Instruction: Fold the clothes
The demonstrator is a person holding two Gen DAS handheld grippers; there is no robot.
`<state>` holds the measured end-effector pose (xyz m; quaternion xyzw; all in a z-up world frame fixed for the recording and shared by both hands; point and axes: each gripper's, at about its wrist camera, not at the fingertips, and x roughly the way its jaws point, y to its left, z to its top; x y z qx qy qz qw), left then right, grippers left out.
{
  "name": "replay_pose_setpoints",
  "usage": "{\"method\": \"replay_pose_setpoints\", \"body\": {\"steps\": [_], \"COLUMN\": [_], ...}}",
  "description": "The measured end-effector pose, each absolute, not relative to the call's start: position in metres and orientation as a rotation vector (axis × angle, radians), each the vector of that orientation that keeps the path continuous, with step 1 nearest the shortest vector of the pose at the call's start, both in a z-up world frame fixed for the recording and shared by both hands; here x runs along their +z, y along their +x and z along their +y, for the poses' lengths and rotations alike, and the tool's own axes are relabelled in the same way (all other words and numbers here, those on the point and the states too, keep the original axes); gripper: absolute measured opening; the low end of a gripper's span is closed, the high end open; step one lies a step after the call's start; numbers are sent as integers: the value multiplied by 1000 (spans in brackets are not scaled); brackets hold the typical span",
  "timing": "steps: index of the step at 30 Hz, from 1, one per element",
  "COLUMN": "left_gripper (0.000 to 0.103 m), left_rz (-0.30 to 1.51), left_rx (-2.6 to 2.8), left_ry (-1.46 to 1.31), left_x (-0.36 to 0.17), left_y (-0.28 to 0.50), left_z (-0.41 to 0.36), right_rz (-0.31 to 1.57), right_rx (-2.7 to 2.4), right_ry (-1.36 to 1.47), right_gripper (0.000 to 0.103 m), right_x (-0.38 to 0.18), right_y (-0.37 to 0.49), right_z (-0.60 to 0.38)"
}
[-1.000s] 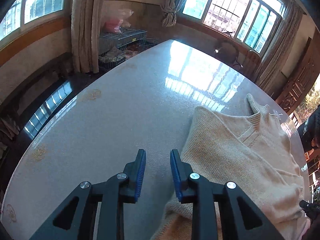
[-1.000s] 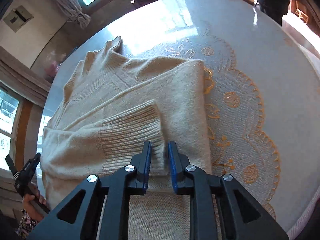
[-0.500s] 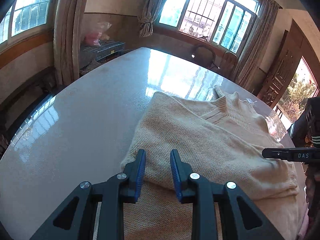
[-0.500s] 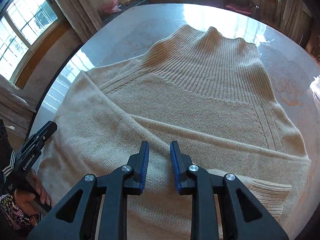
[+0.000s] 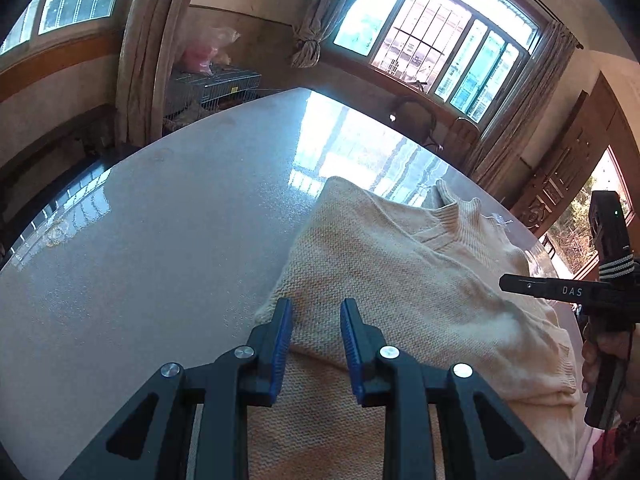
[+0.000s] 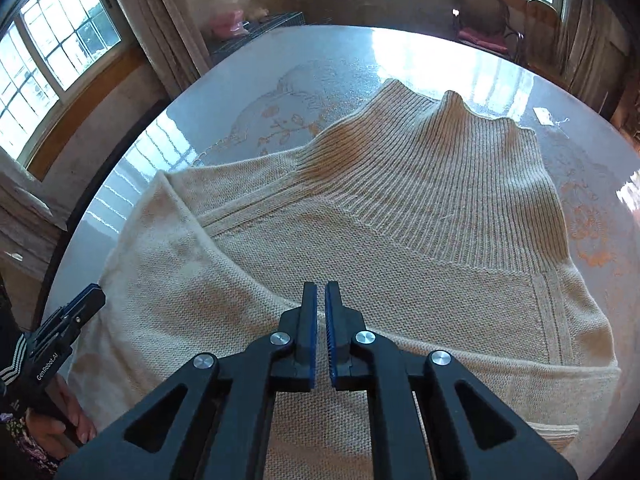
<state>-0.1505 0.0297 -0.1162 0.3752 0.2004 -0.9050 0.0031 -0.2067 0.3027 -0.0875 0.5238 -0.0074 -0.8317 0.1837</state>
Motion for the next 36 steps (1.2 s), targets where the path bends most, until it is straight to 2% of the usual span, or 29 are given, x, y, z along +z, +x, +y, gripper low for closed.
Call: {"method": "replay_pose_setpoints", "body": {"steps": [4, 7, 10, 13, 14, 16, 18, 20, 23, 26, 27, 28, 29, 32, 36], "left_gripper": [21, 23, 23, 23, 23, 23, 24, 24, 24, 24, 25, 31, 32, 29, 28], "left_rz": [540, 500, 361, 83, -20, -95, 49, 26, 83, -95, -94, -38, 38, 223, 270], "left_rx": [-2877, -3027, -3172, -3189, -3154, -3021, -2994, -2879, -2855, -2856, -2839, -2824, -2809, -2758, -2869], "left_ry": [1035, 924, 1050, 1234, 1294, 1372, 1344, 1305, 1318, 1301, 1296, 1302, 1312, 1312, 1184], "left_x": [-89, -59, -54, -77, -88, -107, -112, -113, -115, -116, -115, -115, -115, -110, -84], "left_y": [-141, -145, -174, -206, -215, -230, -234, -238, -241, -236, -234, -233, -232, -225, -201], "left_z": [35, 59, 109, 154, 162, 155, 126, 100, 67, 63, 58, 49, 38, 19, 48], "right_rz": [-290, -227, -248, -241, -198, -68, -67, -154, -229, -296, -334, -374, -422, -465, -414], "right_rx": [-2425, -2507, -2507, -2474, -2471, -2462, -2466, -2503, -2570, -2610, -2620, -2629, -2640, -2666, -2618], "right_ry": [1290, 1295, 1335, 1349, 1344, 1384, 1393, 1397, 1410, 1394, 1393, 1391, 1380, 1312, 1268], "right_gripper": [13, 14, 14, 14, 14, 14, 14, 14, 14, 14, 14, 14, 14, 14, 16], "right_x": [-65, -62, -74, -82, -85, -97, -103, -102, -104, -104, -102, -100, -97, -84, -77], "right_y": [-166, -139, -126, -128, -126, -125, -122, -118, -114, -110, -107, -104, -101, -96, -113], "right_z": [333, 336, 332, 325, 321, 316, 332, 359, 396, 424, 430, 436, 440, 437, 403]}}
